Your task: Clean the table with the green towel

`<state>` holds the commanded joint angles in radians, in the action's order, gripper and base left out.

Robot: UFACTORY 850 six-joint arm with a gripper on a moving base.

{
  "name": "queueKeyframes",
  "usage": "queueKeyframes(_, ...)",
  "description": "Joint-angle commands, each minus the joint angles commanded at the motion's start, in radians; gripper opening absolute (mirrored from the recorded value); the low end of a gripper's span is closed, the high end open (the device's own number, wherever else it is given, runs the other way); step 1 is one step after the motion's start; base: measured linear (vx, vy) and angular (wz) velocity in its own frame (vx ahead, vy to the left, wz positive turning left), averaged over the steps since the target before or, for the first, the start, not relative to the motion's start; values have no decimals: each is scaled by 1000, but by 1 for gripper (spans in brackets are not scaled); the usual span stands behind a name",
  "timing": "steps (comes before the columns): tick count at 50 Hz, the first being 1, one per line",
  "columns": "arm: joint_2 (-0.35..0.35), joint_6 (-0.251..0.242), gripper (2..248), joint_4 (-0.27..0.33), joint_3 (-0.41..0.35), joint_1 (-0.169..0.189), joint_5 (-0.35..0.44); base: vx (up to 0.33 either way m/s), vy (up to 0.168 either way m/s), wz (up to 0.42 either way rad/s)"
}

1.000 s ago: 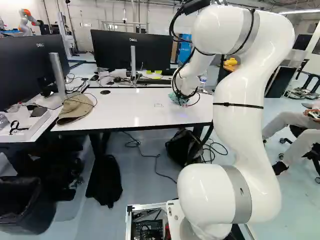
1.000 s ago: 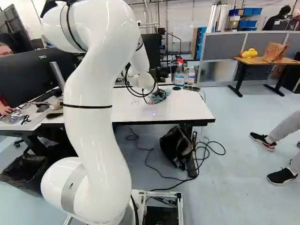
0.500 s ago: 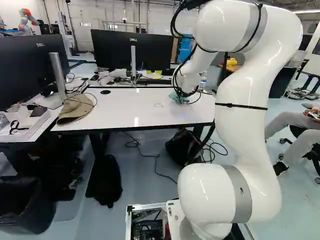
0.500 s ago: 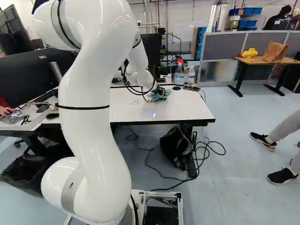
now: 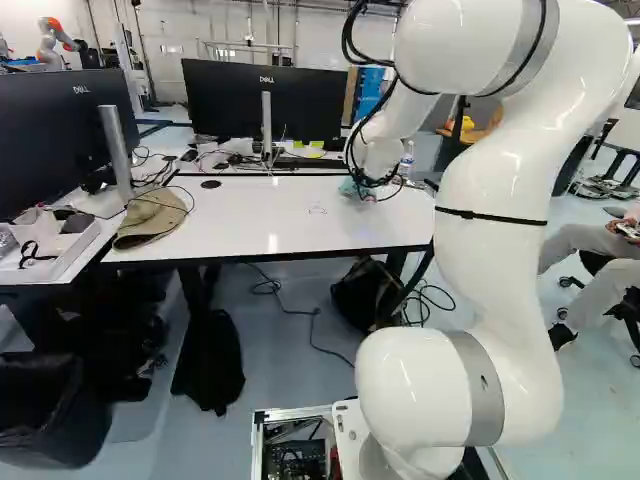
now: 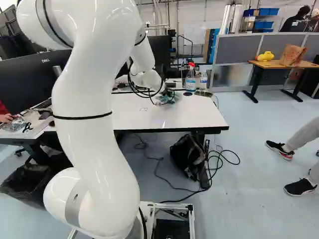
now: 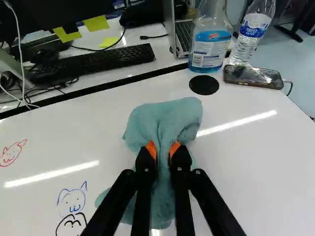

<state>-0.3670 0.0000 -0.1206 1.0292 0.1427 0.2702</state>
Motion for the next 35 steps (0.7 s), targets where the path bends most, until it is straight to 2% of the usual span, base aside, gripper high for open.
queueKeyframes(17, 98, 0, 47, 0, -76, -27, 0, 0, 0, 0)
queueKeyframes(35, 157, 0, 47, 0, -144, -69, 0, 0, 0, 0)
